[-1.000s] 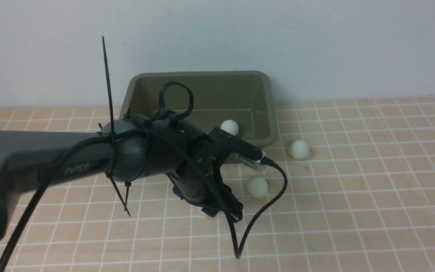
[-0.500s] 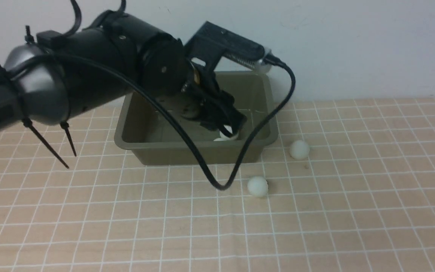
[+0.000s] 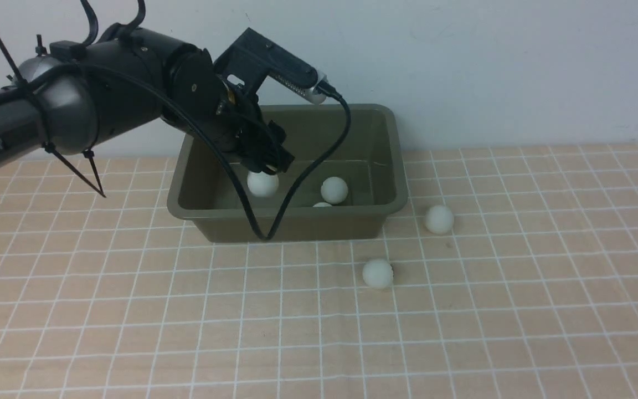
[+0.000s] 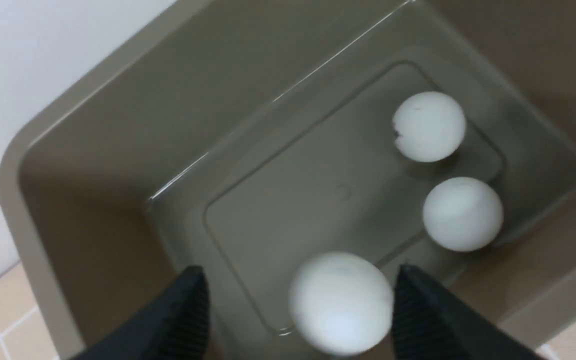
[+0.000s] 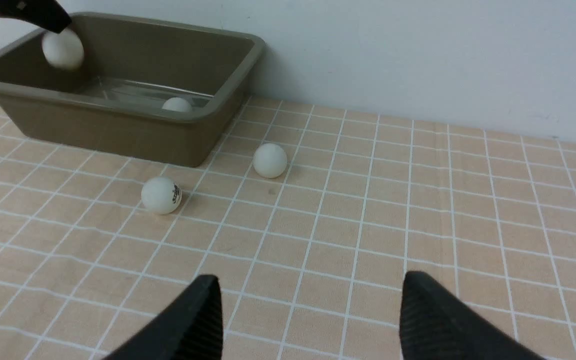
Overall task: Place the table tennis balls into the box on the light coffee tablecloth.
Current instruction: 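Drop the ball into the bin, then reach for and grasp a ping pong ball on the table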
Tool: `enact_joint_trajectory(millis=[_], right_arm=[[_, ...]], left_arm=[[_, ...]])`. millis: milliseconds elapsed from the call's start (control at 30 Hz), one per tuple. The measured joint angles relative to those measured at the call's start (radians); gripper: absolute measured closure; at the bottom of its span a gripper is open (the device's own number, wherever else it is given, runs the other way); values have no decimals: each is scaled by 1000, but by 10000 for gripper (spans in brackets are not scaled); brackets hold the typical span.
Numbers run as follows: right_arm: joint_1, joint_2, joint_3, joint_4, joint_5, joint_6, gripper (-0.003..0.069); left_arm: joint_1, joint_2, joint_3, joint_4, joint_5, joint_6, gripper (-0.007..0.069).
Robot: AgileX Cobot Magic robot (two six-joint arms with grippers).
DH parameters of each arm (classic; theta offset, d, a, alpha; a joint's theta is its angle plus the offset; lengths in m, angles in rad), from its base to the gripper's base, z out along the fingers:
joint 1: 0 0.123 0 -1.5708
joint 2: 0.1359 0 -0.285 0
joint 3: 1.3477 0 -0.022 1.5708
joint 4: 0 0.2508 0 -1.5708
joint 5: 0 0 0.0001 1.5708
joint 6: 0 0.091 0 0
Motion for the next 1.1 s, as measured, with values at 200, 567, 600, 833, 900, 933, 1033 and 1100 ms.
enact_joint_trajectory(millis=[200,567,600,833,900,933,1033,1100], right_arm=[[0,0,0,0,-29,-1,220],[0,94,0,149,-106,-181,220],[0,125,0,201,-119,-227,220],[0,416,-18,596,-152,-710,220],[0,489,-49,642,-153,-776,220],[0,569,-98,667,-147,-814,220],[0,701,-202,667,-107,-838,220],[0,852,-340,625,-40,-841,220]], left_arm=[[-1,-69,-67,0,154,-53,188],[-1,-336,-158,4,630,-98,326],[-1,-344,-158,4,662,-98,335],[-1,-349,-135,-36,707,-26,391],[-1,-349,-122,-55,707,4,398],[-1,-348,-116,-65,708,28,400],[-1,-349,-110,-95,709,76,400],[-1,-362,-110,-140,709,117,400]])
